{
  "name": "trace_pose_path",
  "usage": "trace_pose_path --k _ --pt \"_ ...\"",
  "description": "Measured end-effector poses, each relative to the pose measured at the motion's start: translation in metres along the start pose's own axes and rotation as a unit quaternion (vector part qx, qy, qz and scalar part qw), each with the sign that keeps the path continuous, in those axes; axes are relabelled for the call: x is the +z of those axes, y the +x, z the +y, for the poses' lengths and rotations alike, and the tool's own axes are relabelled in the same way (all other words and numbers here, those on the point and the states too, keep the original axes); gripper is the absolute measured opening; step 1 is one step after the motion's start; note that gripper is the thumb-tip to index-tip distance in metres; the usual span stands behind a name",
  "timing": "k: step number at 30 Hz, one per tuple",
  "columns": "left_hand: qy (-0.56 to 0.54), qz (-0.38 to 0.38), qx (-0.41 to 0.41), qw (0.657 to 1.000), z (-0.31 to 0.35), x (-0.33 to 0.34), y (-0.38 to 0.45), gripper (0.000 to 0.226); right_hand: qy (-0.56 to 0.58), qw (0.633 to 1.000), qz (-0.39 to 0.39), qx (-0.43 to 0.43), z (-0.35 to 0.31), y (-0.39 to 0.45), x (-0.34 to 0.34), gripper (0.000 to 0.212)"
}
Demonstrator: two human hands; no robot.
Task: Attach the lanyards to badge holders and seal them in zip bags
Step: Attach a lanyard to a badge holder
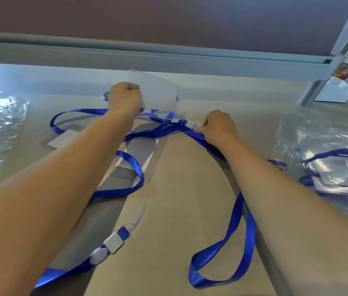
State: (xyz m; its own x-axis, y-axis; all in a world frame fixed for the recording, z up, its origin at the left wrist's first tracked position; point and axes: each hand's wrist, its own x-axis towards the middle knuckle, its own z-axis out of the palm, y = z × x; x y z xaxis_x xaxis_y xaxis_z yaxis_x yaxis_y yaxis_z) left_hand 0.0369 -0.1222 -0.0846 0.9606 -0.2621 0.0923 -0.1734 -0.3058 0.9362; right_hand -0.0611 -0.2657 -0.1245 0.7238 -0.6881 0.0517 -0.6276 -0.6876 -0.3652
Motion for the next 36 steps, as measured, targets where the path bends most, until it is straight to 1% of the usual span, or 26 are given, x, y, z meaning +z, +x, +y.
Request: trace_pose_path --k 2,4,7,10,12,14,16,19,22,24,26,29,30,32,34,36 --pt "-0.006 0.014 -0.003 1.0 0.001 -0.001 -0.001 0.028 0.054 0.998 0.037 0.009 0.0 -0.003 -0.008 0.01" --pt "-0.024 0.015 -0.005 1.0 0.003 -0.004 -0.004 0.025 0.104 0.991 0.083 0.01 -0.001 -0.009 -0.021 0.015" --pt "-0.075 -0.012 -0.018 0.997 0.013 -0.014 -0.016 0.019 0.188 0.97 0.154 -0.007 -0.005 -0.02 -0.044 0.007" --pt "-0.129 -0.04 -0.055 0.989 0.028 -0.027 -0.031 0.019 0.279 0.943 0.182 -0.024 -0.015 -0.036 -0.065 0.012" --pt "-0.151 -0.058 -0.076 0.984 0.038 -0.037 -0.041 0.025 0.334 0.927 0.165 -0.043 -0.026 -0.049 -0.083 0.022" --pt "-0.17 -0.079 -0.085 0.979 0.045 -0.053 -0.059 0.025 0.383 0.913 0.127 -0.068 -0.039 -0.073 -0.1 0.027" --pt "-0.201 -0.107 -0.095 0.969 0.046 -0.062 -0.069 0.022 0.416 0.902 0.083 -0.08 -0.049 -0.089 -0.107 0.026" --pt "-0.223 -0.15 -0.11 0.957 0.047 -0.075 -0.089 0.019 0.435 0.897 0.029 -0.079 -0.062 -0.113 -0.107 0.024" --pt "-0.257 -0.192 -0.082 0.944 0.05 -0.091 -0.113 0.038 0.452 0.887 -0.011 -0.089 -0.078 -0.139 -0.106 0.021" --pt "-0.263 -0.217 -0.069 0.938 0.051 -0.101 -0.127 0.044 0.436 0.895 -0.031 -0.087 -0.087 -0.151 -0.1 0.018" --pt "-0.265 -0.241 -0.063 0.931 0.05 -0.112 -0.138 0.038 0.413 0.906 -0.043 -0.083 -0.094 -0.163 -0.094 0.012" --pt "-0.255 -0.28 -0.06 0.924 0.05 -0.125 -0.148 0.014 0.396 0.913 -0.037 -0.094 -0.102 -0.177 -0.092 0.014" --pt "-0.244 -0.275 -0.061 0.928 0.05 -0.128 -0.15 0.01 0.388 0.916 -0.034 -0.098 -0.104 -0.181 -0.092 0.016" --pt "-0.219 -0.231 -0.057 0.946 0.05 -0.13 -0.152 0.013 0.374 0.921 -0.03 -0.106 -0.108 -0.188 -0.092 0.019" --pt "-0.199 -0.19 -0.031 0.961 0.05 -0.132 -0.155 0.006 0.372 0.921 -0.027 -0.11 -0.113 -0.194 -0.091 0.022" --pt "-0.183 -0.155 -0.004 0.971 0.05 -0.132 -0.157 0.005 0.375 0.92 -0.021 -0.111 -0.116 -0.199 -0.089 0.023"
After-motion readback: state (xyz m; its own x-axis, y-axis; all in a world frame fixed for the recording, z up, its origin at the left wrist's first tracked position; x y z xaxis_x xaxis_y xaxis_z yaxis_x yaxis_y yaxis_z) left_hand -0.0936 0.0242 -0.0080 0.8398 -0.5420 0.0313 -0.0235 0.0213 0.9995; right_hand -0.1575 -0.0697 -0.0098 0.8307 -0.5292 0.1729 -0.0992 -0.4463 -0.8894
